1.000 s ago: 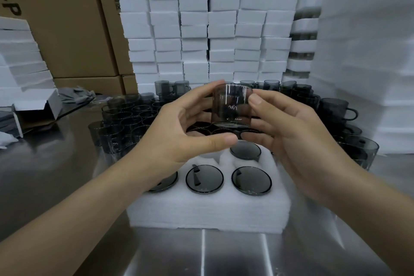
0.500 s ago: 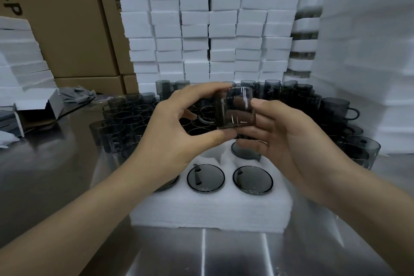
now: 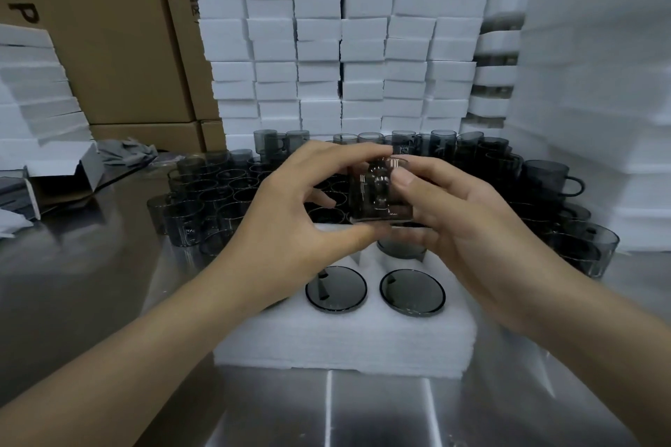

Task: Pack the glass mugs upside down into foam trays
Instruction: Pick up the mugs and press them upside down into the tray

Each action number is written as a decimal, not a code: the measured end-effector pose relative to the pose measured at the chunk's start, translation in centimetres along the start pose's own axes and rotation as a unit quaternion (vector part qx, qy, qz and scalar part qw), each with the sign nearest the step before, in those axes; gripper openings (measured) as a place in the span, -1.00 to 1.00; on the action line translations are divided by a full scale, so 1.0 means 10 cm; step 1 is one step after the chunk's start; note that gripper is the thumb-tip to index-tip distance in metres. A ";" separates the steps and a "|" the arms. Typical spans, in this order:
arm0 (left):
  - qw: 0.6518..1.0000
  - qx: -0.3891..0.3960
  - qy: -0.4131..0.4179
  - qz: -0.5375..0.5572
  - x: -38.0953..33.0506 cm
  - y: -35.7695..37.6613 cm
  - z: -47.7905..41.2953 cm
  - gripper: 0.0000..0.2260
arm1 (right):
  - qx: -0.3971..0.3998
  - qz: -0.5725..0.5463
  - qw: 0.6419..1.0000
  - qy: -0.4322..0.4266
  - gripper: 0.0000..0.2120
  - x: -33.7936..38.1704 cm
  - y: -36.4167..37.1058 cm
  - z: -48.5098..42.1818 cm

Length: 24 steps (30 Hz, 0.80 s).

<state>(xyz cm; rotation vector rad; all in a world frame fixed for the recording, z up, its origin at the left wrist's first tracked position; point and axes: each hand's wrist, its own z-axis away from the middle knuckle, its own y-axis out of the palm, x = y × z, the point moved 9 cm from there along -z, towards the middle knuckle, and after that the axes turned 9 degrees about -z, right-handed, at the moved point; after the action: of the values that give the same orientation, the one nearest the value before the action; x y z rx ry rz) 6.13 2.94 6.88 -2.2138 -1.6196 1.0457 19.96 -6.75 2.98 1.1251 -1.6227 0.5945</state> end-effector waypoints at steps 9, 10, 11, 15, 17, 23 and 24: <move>0.999 0.044 -0.011 -0.013 0.06 0.10 0.02 -0.41 | 0.000 0.057 0.998 -0.035 -0.63 0.10 0.01 0.02; 0.999 0.041 -0.018 -0.011 0.08 0.09 0.02 -0.42 | -0.020 0.073 0.996 -0.050 -0.68 0.13 -0.03 0.02; 0.999 0.041 -0.030 -0.003 0.11 0.09 0.02 -0.44 | -0.039 0.087 0.993 -0.065 -0.70 0.17 -0.07 0.02; 0.996 0.053 -0.074 0.009 0.21 0.09 0.01 -0.43 | -0.024 0.148 0.986 -0.080 -0.76 0.19 -0.08 0.01; 0.993 0.071 -0.091 0.021 0.25 0.12 0.01 -0.41 | -0.012 0.149 0.986 -0.072 -0.74 0.16 -0.07 0.00; 0.978 0.097 -0.145 0.115 0.29 0.12 -0.01 -0.66 | -0.004 0.147 0.986 -0.073 -0.77 0.10 -0.04 0.01; 0.982 0.087 -0.143 0.088 0.32 0.09 -0.02 -0.71 | 0.009 0.148 0.987 -0.060 -0.77 0.06 -0.02 0.01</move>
<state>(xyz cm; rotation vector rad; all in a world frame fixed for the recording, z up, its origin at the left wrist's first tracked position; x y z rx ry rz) 7.41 5.48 5.19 -2.1994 -1.3849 1.5535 20.04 -7.17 3.51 0.9529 -1.9100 0.7467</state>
